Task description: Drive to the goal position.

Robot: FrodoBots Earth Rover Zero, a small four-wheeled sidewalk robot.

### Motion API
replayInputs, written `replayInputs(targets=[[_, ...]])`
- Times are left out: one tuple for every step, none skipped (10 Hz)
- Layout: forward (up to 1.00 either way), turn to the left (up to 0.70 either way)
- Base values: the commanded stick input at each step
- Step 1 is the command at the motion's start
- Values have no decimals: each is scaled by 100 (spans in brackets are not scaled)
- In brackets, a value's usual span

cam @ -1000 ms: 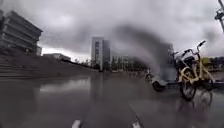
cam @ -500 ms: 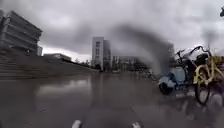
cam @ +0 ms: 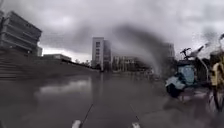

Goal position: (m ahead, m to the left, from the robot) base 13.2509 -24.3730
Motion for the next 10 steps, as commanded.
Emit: replayInputs(targets=[[70, -1], [70, 0], [70, 0], [70, 0], [70, 0], [70, -3], [70, -34], [70, -15], [70, -6], [70, 0]])
